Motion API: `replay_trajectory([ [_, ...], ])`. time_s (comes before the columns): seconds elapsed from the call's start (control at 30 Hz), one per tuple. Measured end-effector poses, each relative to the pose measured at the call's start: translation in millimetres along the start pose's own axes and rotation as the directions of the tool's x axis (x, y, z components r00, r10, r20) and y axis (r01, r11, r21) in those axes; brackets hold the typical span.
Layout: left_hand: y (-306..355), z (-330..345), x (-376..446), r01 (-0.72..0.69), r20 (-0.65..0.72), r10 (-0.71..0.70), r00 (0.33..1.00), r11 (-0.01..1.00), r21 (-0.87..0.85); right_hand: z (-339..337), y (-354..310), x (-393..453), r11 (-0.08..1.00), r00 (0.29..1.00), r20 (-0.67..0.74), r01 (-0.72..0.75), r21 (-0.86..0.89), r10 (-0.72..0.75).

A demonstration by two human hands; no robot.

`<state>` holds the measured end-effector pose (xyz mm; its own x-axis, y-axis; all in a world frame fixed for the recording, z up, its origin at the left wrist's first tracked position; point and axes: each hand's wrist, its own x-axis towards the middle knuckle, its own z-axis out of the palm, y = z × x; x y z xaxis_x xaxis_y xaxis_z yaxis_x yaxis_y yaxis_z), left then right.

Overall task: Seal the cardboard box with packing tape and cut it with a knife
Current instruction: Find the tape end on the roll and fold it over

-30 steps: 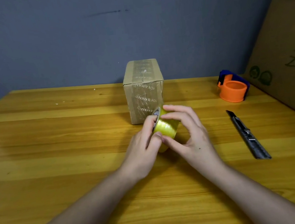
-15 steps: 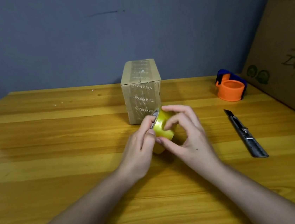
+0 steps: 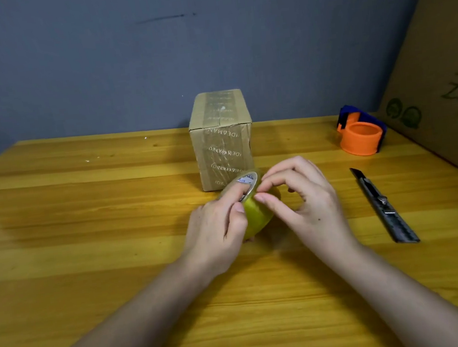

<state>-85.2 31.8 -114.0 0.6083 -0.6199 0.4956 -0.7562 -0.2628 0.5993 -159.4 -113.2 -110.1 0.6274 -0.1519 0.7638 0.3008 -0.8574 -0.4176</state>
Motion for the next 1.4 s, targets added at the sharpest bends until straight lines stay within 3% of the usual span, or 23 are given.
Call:
replay_trajectory([
  [0.23,4,0,-1,0.009,-0.004,-0.009,1.0,1.0,0.029,1,-1,0,0.976,0.996,0.049,0.081,-0.201,-0.072],
  [0.5,4,3,-1,0.054,0.002,-0.054,0.999,0.997,0.046,3,3,1,0.972,0.988,0.109,0.127,-0.196,-0.108],
  [0.63,1,5,1,0.081,-0.004,-0.081,0.997,0.996,-0.036,1,6,-1,0.973,0.986,0.057,0.161,-0.164,-0.154],
  [0.97,-3,5,1,0.065,-0.008,-0.065,0.998,0.998,-0.023,3,7,-2,0.998,0.999,0.027,-0.018,0.068,0.016],
  [1.13,-4,7,0,0.017,-0.038,-0.016,0.999,0.999,0.028,2,5,-1,0.996,0.998,0.031,-0.057,0.062,0.055],
  [1.27,-6,8,3,0.019,-0.024,-0.02,1.0,0.998,-0.062,3,7,0,0.996,0.995,0.055,-0.083,-0.012,0.083],
  [1.4,-13,10,6,0.008,-0.012,-0.009,1.0,0.999,-0.035,4,10,-1,0.993,0.994,0.048,-0.1,-0.06,0.103],
])
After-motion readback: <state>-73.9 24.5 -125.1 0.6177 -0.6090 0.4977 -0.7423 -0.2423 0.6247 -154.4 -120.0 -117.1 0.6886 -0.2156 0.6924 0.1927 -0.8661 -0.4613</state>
